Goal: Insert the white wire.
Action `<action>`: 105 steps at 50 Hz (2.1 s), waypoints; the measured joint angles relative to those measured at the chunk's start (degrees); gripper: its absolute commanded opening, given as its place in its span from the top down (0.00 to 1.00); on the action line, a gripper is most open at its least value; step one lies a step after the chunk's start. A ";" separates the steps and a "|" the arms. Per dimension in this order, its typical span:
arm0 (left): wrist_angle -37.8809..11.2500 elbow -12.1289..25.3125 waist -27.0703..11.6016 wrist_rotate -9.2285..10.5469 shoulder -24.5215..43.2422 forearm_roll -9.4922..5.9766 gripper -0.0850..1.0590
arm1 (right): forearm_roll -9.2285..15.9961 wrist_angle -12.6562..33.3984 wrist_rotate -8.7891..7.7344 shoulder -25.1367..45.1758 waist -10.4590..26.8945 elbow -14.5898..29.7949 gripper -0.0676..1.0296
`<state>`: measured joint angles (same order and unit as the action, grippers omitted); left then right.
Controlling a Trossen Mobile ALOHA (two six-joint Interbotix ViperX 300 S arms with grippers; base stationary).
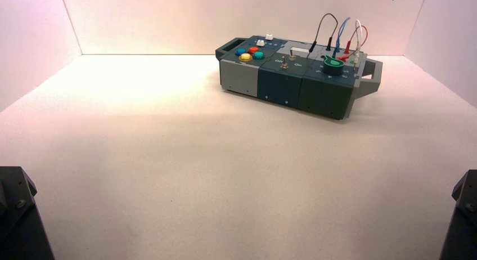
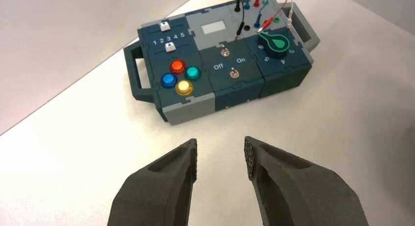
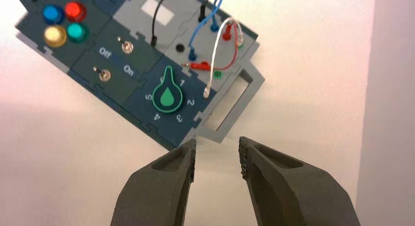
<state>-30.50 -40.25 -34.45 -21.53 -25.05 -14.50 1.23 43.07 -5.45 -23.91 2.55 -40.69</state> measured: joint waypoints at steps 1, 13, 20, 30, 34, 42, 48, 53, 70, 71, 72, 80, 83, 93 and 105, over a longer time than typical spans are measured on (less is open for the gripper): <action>0.00 0.00 0.00 -0.09 0.00 0.00 0.47 | 0.00 0.09 0.00 0.00 0.00 0.00 0.50; -1.32 0.26 -1.76 -1.41 1.85 -0.26 0.47 | 0.00 2.37 -0.97 4.31 0.00 1.76 0.51; -0.70 0.26 -1.85 -1.41 2.29 -0.35 0.47 | 0.00 2.46 -1.32 7.38 0.00 2.72 0.51; 0.26 0.26 -1.93 -1.41 2.29 -0.26 0.47 | 0.00 2.46 -1.76 12.39 0.00 4.75 0.55; 0.44 0.26 -1.93 -1.49 2.29 -0.26 0.47 | 0.00 2.46 -1.93 14.33 0.00 5.54 0.55; 0.53 0.18 -1.93 -1.49 2.02 -0.26 0.47 | -0.09 2.46 -2.11 16.96 0.00 6.15 0.55; 0.53 0.18 -1.93 -1.49 1.85 -0.26 0.47 | 0.00 2.46 -2.20 18.54 0.00 6.42 0.55; 0.53 0.18 -1.93 -1.49 1.85 -0.26 0.47 | 0.00 2.02 -2.20 19.69 0.00 6.68 0.55; 0.97 0.00 -1.93 -1.49 1.85 -0.18 0.47 | 0.00 0.62 -2.20 22.76 1.05 8.61 0.55; 0.97 0.00 -1.93 -1.49 1.85 -0.18 0.47 | 0.00 0.62 -2.20 23.38 1.23 9.05 0.55; 0.88 0.00 -1.93 -1.49 1.85 -0.18 0.47 | 0.00 0.70 -2.20 23.73 1.32 9.23 0.55; 0.88 -0.09 -1.93 -1.49 1.85 -0.18 0.47 | 0.00 0.62 -2.20 26.46 2.20 10.63 0.55; 0.88 -0.09 -1.85 -1.49 1.85 -0.18 0.47 | 0.00 0.62 -2.20 27.07 2.20 11.07 0.55; 0.97 -0.09 -1.93 -1.49 1.85 -0.09 0.47 | -0.09 0.44 -2.11 28.39 2.11 11.87 0.55; 0.97 -0.18 -1.93 -1.49 1.67 0.00 0.47 | -1.05 0.09 -2.11 29.09 1.93 12.74 0.55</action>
<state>-29.53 -40.43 -36.39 -23.03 -23.38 -14.50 0.18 43.15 -7.56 5.19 4.48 -27.95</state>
